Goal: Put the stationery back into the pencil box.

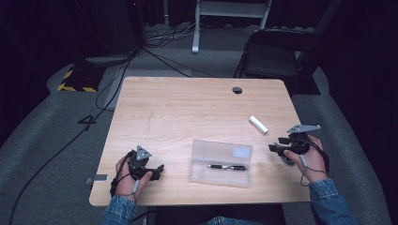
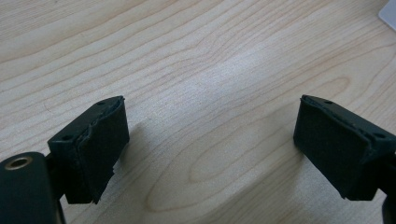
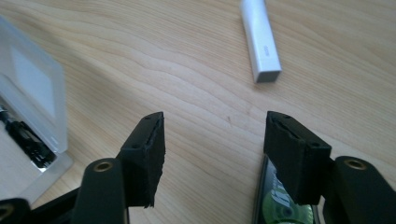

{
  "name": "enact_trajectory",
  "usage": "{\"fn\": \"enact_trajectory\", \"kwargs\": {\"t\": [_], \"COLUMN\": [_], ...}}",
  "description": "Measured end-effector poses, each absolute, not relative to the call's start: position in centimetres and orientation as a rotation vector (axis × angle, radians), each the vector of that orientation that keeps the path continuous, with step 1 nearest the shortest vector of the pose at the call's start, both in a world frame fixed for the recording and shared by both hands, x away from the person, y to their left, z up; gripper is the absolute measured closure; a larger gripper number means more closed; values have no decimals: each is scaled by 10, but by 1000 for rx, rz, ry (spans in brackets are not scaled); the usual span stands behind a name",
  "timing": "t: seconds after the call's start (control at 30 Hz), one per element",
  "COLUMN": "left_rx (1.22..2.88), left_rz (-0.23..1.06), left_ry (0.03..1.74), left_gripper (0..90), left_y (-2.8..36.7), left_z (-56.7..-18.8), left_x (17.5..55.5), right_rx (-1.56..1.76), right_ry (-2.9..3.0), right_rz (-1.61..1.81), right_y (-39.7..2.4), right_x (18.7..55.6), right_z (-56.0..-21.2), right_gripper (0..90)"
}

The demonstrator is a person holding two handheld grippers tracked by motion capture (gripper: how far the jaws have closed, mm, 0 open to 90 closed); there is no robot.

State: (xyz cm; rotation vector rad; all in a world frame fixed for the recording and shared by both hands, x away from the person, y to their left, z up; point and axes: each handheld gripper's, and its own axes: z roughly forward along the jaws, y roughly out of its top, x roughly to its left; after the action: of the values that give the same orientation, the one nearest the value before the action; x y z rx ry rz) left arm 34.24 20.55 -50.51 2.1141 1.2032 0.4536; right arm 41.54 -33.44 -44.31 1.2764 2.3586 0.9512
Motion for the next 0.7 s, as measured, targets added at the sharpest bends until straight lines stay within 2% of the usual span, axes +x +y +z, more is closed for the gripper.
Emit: {"fn": "enact_trajectory", "kwargs": {"t": [0.7], "left_rx": [2115], "left_rz": [452], "left_ry": [1201], "left_gripper": [108], "left_y": [205], "left_z": [-505], "left_x": [341], "right_rx": [1422], "right_ry": [2324], "right_rz": [801], "right_y": [-359], "right_x": [427], "right_z": [-467], "right_gripper": [316]}}
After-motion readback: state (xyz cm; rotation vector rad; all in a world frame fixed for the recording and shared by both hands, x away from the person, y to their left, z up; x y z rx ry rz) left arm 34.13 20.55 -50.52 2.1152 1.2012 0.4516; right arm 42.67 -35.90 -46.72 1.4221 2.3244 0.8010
